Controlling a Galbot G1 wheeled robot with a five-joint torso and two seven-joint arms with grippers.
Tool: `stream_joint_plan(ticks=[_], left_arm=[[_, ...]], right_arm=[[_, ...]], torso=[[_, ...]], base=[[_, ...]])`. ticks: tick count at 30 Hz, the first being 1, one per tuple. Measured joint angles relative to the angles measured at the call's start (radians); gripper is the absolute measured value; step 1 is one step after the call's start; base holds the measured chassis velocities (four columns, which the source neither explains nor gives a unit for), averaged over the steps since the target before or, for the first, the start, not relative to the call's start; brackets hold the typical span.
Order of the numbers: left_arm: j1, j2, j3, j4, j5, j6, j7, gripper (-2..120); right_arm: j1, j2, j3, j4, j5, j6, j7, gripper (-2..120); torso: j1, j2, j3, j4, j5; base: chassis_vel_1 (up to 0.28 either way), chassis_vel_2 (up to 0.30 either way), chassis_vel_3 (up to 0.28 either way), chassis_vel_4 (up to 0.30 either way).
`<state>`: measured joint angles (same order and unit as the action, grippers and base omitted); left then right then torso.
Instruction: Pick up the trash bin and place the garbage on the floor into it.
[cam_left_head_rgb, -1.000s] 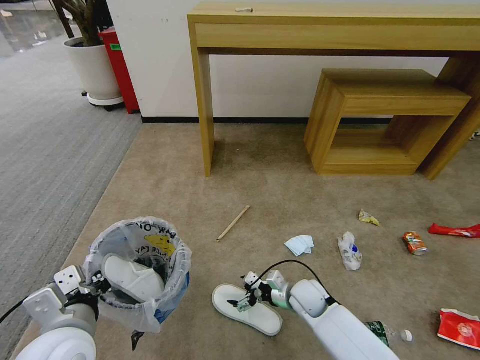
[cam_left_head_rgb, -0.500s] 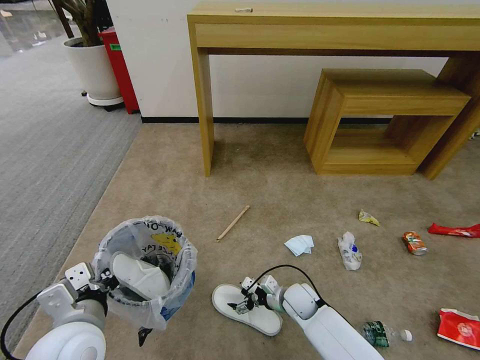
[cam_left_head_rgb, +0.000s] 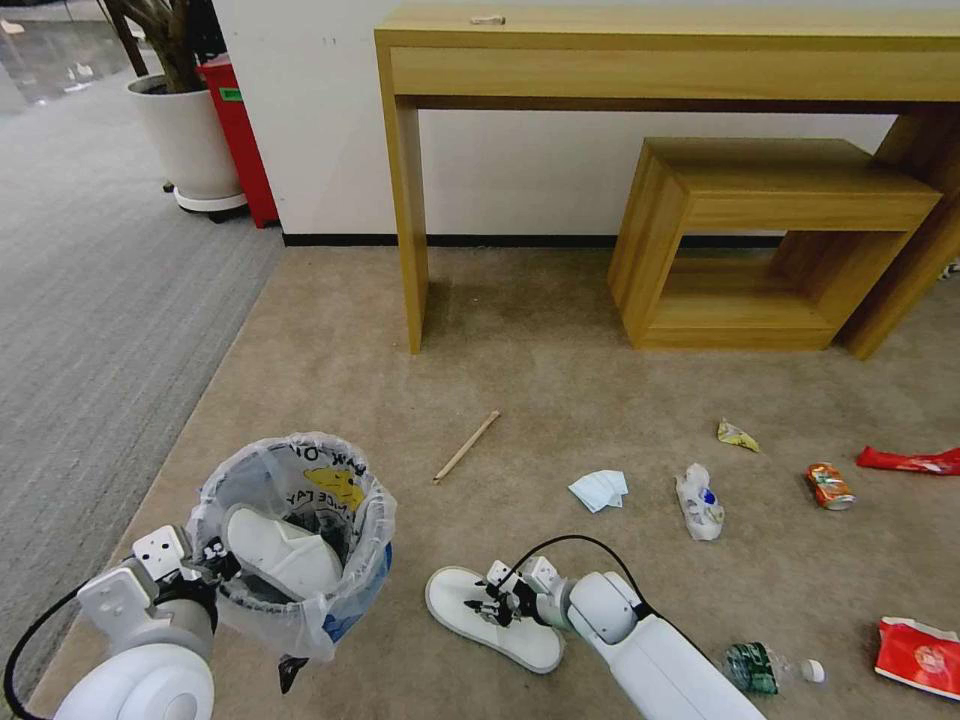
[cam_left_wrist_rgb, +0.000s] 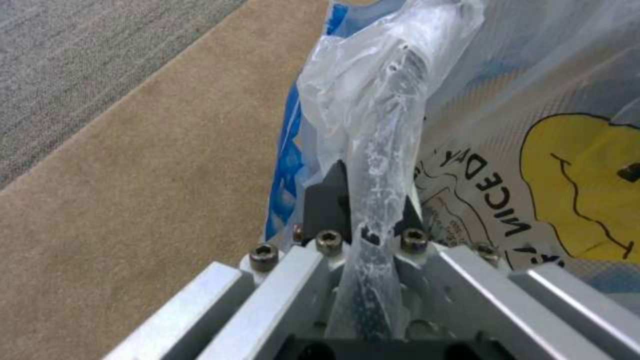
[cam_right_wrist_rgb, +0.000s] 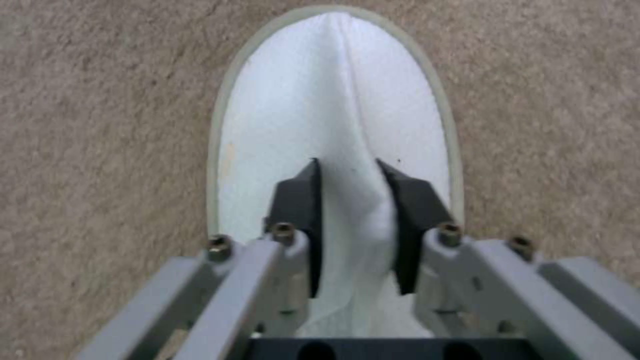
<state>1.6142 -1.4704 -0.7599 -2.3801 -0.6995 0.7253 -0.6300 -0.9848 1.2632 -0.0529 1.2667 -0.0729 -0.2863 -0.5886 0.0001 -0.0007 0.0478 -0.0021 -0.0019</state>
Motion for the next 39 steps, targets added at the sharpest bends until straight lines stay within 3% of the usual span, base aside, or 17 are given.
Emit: stream_joint_plan(ticks=[2,6,11,16,18,20,22,24,25,28,31,32,34,39], left_arm=[[0.0,0.0,0.0,0.0,0.0,0.0,0.0,0],[0.0,-0.001,0.005,-0.003,0.001,0.0,0.0,0],[0.001,-0.002,0.011,-0.005,0.004,-0.001,0.0,0],[0.003,-0.001,0.016,-0.007,0.005,-0.001,0.0,0],[0.004,-0.001,0.026,-0.006,0.013,-0.002,0.0,0],[0.004,-0.001,0.029,-0.005,0.015,-0.002,0.0,0],[0.007,-0.006,0.054,0.001,0.031,-0.004,0.003,0],[0.008,-0.007,0.059,0.002,0.034,-0.004,0.003,0],[0.008,-0.011,0.069,0.005,0.043,-0.005,0.004,0],[0.007,-0.014,0.075,0.007,0.05,-0.006,0.005,0],[0.013,-0.017,0.089,0.008,0.06,-0.008,0.012,0],[0.013,-0.017,0.089,0.008,0.06,-0.008,0.012,0],[0.02,-0.022,0.104,0.007,0.072,-0.009,0.019,0],[0.022,-0.024,0.11,-0.002,0.074,-0.01,0.02,0]], right_arm=[[-0.002,-0.002,0.001,0.002,0.0,0.0,0.0,18],[-0.015,-0.013,0.013,0.023,0.0,0.002,0.001,0],[-0.027,-0.022,0.03,0.047,0.017,0.03,0.009,0],[-0.045,-0.046,0.073,0.117,0.097,0.116,-0.01,0],[-0.053,-0.078,0.118,0.2,0.183,0.194,-0.026,0],[-0.054,-0.086,0.127,0.219,0.21,0.215,-0.033,0],[-0.053,-0.124,0.167,0.32,0.358,0.288,-0.075,0],[-0.051,-0.134,0.176,0.348,0.406,0.301,-0.091,0],[-0.043,-0.15,0.194,0.402,0.515,0.339,-0.142,0],[-0.027,-0.153,0.21,0.44,0.608,0.387,-0.216,0],[0.012,-0.126,0.196,0.458,0.764,0.477,-0.346,0],[0.012,-0.126,0.196,0.458,0.764,0.477,-0.346,0],[0.055,-0.072,0.128,0.443,0.889,0.54,-0.371,0],[0.098,-0.015,0.064,0.407,0.914,0.565,-0.363,0]], torso=[[0.0,0.0,0.0,0.0,0.0],[0.0,0.0,0.0,0.0,-0.0001],[0.0,0.0,0.0,0.0,-0.0001],[0.0,0.0,0.0,0.0,0.0001],[0.0,0.0,0.0,0.0,0.0],[0.0,0.0,0.0,0.0,0.0],[0.0,0.0,0.0,0.0,0.0],[0.0,0.0,0.0,0.0,-0.0001],[0.0,0.0,0.0,0.0,-0.0004],[0.0,0.0,0.0,-0.0001,-0.0001],[0.0,0.0,0.0,-0.0001,-0.0001],[0.0,0.0,0.0,-0.0001,-0.0001],[0.0,0.0,0.0,0.0001,-0.0002],[0.0,0.0,0.0,0.0001,0.0]], base=[[0.0,0.0,0.0,0.0],[0.0,0.0,0.0,0.0],[0.0,0.0,0.0,0.0],[0.0,0.0,0.0,0.0],[0.0,0.0,0.0,0.0],[0.0,0.0,0.0,0.0],[0.0,0.0,0.0,0.0],[0.0,0.0,0.0,0.0],[0.0,0.0,0.0,0.0],[0.0,0.0,0.0,0.0],[0.0,0.0,0.0,0.0],[0.0,0.0,0.0,0.0],[0.0,0.0,0.0,0.0],[0.0,0.0,0.0,0.0]])
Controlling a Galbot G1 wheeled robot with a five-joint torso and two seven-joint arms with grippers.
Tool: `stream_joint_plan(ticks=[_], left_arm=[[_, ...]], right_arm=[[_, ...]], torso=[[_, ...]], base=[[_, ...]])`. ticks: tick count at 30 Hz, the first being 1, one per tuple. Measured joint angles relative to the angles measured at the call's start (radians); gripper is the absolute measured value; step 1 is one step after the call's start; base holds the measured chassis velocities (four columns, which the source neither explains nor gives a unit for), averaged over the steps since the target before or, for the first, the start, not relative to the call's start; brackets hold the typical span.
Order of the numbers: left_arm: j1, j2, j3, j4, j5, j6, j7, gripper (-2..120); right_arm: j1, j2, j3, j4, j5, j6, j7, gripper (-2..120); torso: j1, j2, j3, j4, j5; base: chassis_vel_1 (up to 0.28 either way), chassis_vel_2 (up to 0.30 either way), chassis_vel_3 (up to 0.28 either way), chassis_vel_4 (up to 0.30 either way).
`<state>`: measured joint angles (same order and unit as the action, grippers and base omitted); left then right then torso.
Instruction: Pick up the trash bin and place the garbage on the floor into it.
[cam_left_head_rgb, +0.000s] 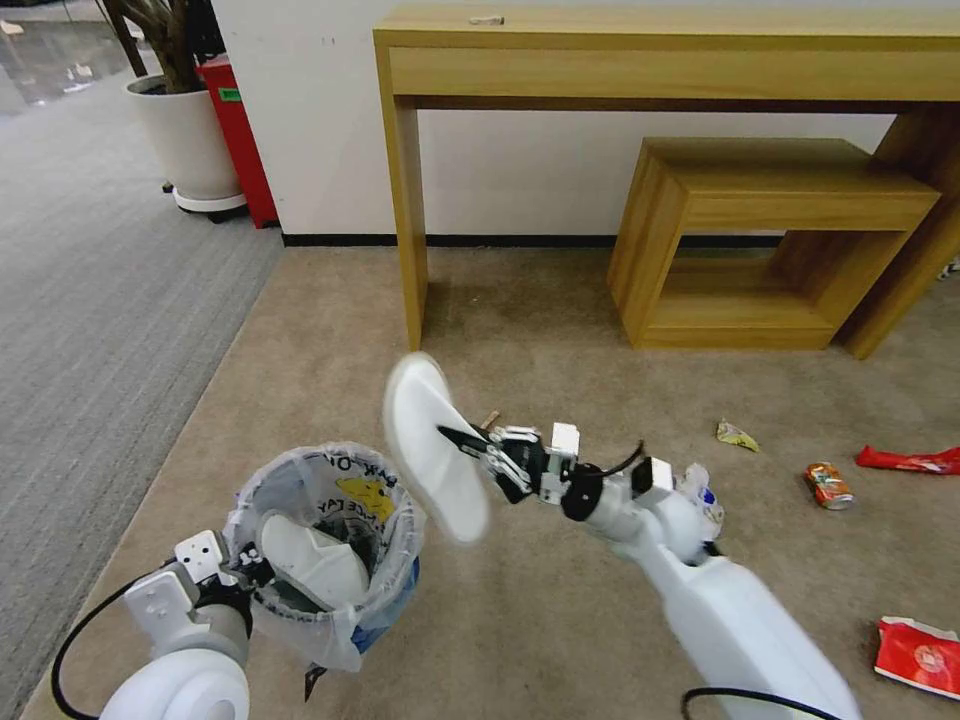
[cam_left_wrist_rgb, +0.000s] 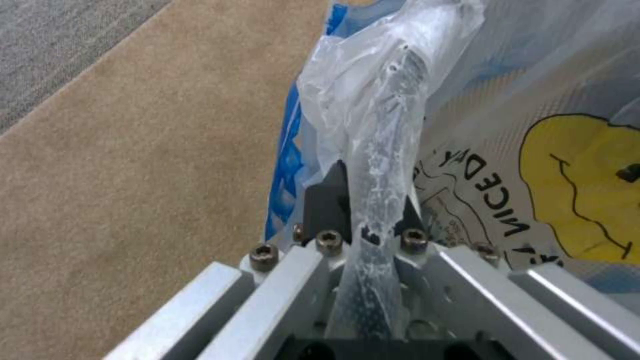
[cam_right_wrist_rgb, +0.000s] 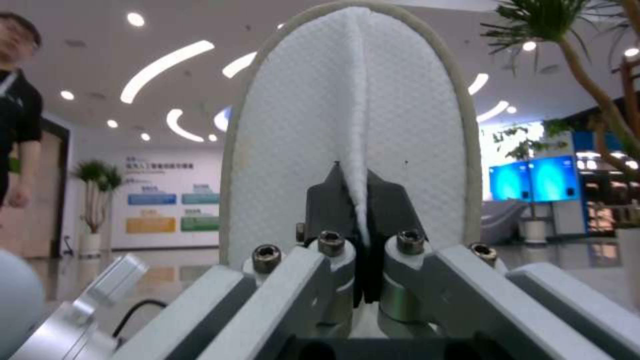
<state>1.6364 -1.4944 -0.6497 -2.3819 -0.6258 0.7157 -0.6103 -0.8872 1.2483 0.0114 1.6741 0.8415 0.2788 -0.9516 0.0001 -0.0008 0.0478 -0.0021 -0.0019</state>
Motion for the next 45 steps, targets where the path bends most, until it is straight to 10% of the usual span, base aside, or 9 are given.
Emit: stream_joint_plan(ticks=[23,45], left_arm=[[0.049,0.003,0.027,-0.083,-0.071,0.019,-0.001,0],[0.05,0.003,0.021,-0.086,-0.058,0.02,-0.001,0]], right_arm=[[0.137,0.125,-0.185,-0.235,-0.253,0.087,0.053,0],[0.004,0.054,-0.053,-0.116,-0.189,0.054,0.146,82]], torso=[[0.0,0.0,0.0,0.0,-0.0002],[0.0,0.0,0.0,0.0,0.0]], base=[[0.0,0.0,0.0,0.0],[0.0,0.0,0.0,0.0]])
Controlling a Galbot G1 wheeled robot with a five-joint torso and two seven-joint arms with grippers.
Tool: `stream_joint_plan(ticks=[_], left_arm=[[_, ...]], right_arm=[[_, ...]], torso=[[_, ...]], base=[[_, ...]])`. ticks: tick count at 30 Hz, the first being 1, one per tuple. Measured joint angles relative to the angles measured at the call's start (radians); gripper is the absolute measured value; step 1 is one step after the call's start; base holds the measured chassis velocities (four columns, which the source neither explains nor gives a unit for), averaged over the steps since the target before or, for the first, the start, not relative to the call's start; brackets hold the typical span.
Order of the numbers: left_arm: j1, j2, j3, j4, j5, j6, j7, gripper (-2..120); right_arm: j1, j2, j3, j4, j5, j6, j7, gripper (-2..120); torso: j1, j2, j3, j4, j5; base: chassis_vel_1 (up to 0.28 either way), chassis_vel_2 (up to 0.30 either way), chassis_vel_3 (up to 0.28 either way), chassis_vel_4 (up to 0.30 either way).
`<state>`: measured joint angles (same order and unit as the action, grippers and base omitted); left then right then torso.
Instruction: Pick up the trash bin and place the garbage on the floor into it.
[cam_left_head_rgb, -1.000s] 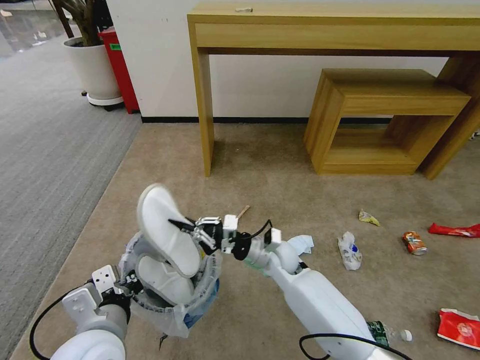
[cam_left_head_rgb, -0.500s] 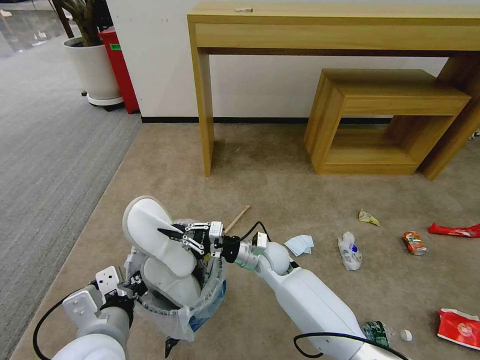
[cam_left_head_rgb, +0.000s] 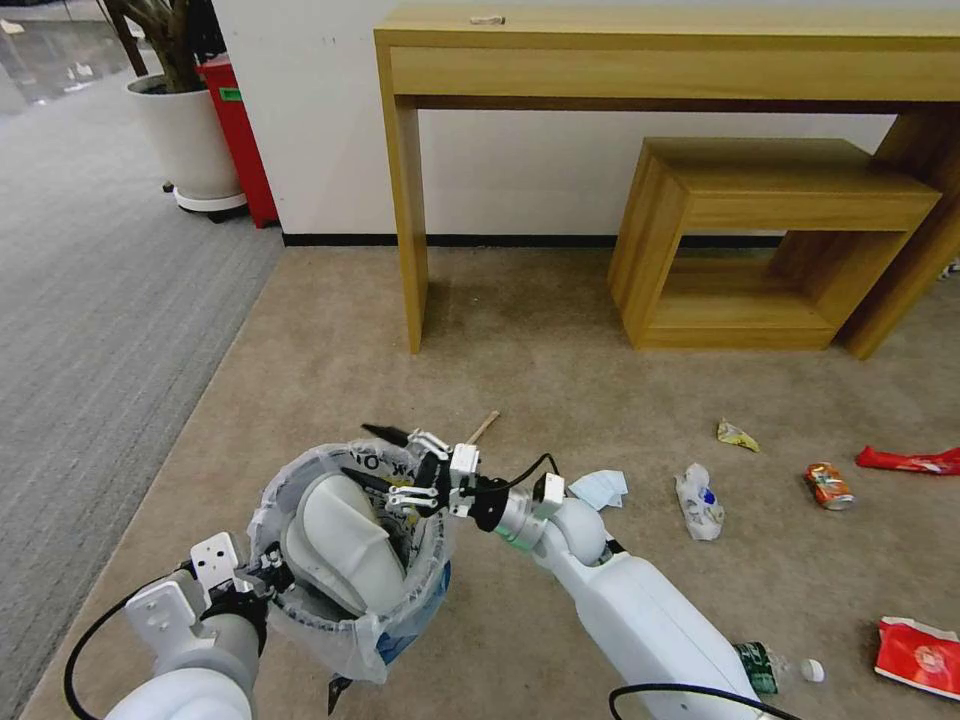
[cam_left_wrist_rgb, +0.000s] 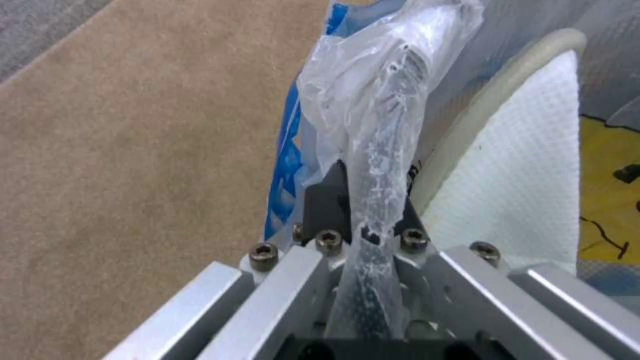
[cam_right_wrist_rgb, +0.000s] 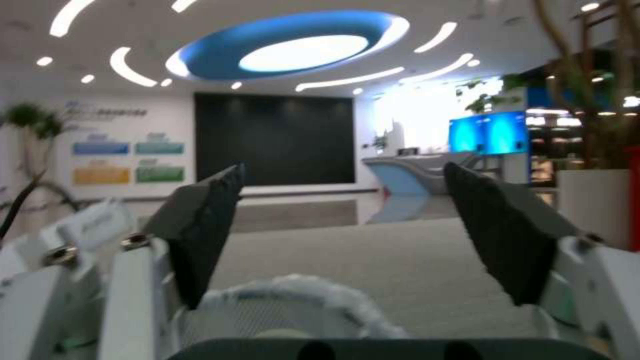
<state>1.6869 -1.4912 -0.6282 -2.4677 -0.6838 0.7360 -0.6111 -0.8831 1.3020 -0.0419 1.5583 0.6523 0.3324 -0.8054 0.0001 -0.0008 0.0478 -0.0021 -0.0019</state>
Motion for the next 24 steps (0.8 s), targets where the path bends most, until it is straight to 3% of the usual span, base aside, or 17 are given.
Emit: stream_joint_plan(ticks=[4,10,20,24], left_arm=[[-0.003,0.011,-0.017,-0.002,-0.003,0.0,0.0,0],[-0.006,0.016,-0.026,-0.005,-0.003,-0.006,0.001,0],[-0.017,0.047,-0.069,-0.005,0.006,-0.039,0.001,0],[-0.024,0.073,-0.101,-0.002,-0.021,-0.029,-0.005,0]], right_arm=[[-0.051,-0.02,0.081,0.077,0.06,-0.007,0.065,96],[-0.125,-0.042,0.199,0.179,0.101,0.014,0.135,100],[-0.312,-0.041,0.426,0.287,-0.024,0.052,0.211,100],[-0.369,-0.033,0.498,0.317,-0.095,0.059,0.323,100]], torso=[[0.0,0.0,0.0,-0.0001,0.0],[0.0,0.0,0.0,-0.0002,-0.0001],[0.0,0.0,0.0,-0.0002,-0.0003],[0.0,0.0,0.0,-0.0001,-0.0003]], base=[[0.0,0.0,0.0,0.0],[0.0,0.0,0.0,0.0],[0.0,0.0,0.0,0.0],[0.0,0.0,0.0,0.0]])
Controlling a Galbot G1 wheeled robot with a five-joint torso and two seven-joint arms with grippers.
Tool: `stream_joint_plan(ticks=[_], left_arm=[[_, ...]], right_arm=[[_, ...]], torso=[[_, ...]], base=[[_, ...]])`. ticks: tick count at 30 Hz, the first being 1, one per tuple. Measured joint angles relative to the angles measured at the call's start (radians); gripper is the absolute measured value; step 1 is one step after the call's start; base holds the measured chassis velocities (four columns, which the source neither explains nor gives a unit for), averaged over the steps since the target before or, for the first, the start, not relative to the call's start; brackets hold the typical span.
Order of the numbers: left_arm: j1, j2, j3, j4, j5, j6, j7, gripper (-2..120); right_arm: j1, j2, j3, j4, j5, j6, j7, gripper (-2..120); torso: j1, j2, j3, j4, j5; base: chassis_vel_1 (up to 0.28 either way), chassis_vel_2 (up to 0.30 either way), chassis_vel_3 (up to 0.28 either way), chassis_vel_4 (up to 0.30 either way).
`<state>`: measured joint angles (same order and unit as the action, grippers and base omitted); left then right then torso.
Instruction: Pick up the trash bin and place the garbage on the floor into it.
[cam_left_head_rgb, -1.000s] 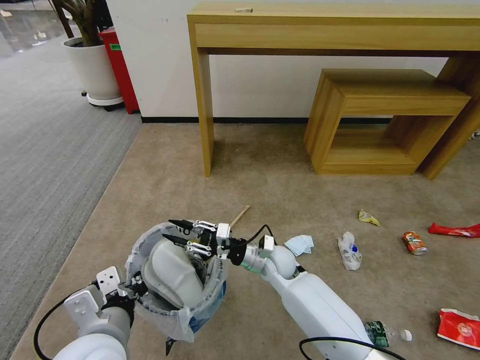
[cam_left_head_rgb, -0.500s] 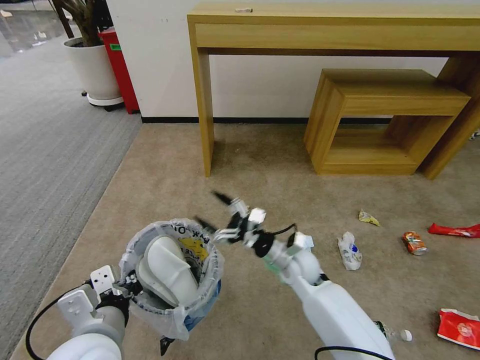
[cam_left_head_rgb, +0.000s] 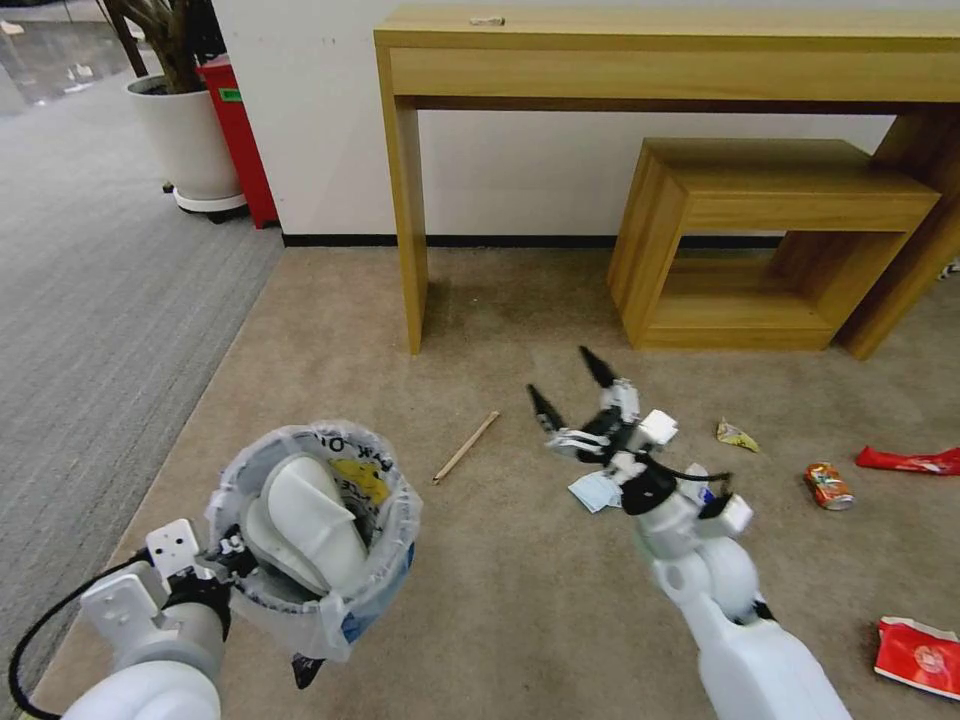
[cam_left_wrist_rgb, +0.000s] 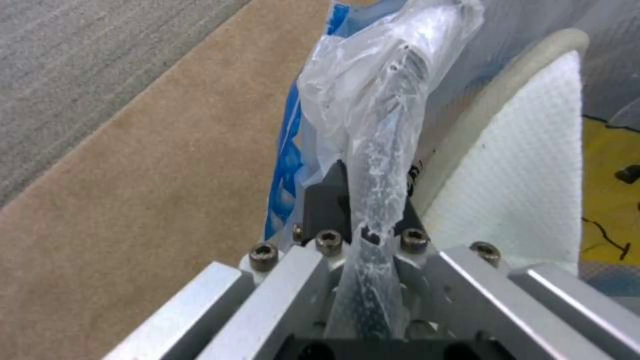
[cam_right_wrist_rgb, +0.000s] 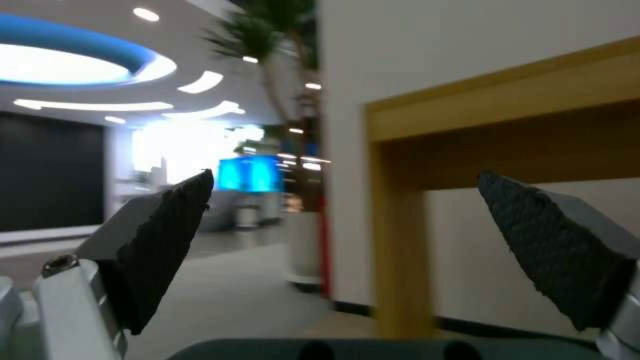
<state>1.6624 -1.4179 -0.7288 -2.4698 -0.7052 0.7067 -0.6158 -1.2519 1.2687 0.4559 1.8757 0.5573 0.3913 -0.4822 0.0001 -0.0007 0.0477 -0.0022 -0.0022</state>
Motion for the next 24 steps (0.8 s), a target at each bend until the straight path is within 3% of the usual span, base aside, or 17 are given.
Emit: stream_joint_plan(ticks=[3,10,24], left_arm=[[-0.011,0.027,-0.034,0.0,-0.046,0.012,-0.012,0],[-0.016,0.05,-0.044,0.021,-0.058,0.011,-0.025,0],[-0.001,0.039,-0.032,0.026,-0.057,0.008,-0.016,0]], right_arm=[[-0.052,0.001,0.042,0.032,-0.044,0.008,0.119,100],[-0.09,0.011,0.089,0.066,-0.059,0.019,0.202,100],[-0.133,0.048,0.135,0.058,-0.071,0.057,0.221,100]], torso=[[0.0,0.0,0.0,0.0,0.0003],[0.0,0.0,0.0,0.0001,0.0001],[0.0,0.0,0.0,0.0,0.0002]], base=[[0.0,0.0,0.0,0.0],[0.0,0.0,0.0,0.0],[0.0,0.0,0.0,0.0]])
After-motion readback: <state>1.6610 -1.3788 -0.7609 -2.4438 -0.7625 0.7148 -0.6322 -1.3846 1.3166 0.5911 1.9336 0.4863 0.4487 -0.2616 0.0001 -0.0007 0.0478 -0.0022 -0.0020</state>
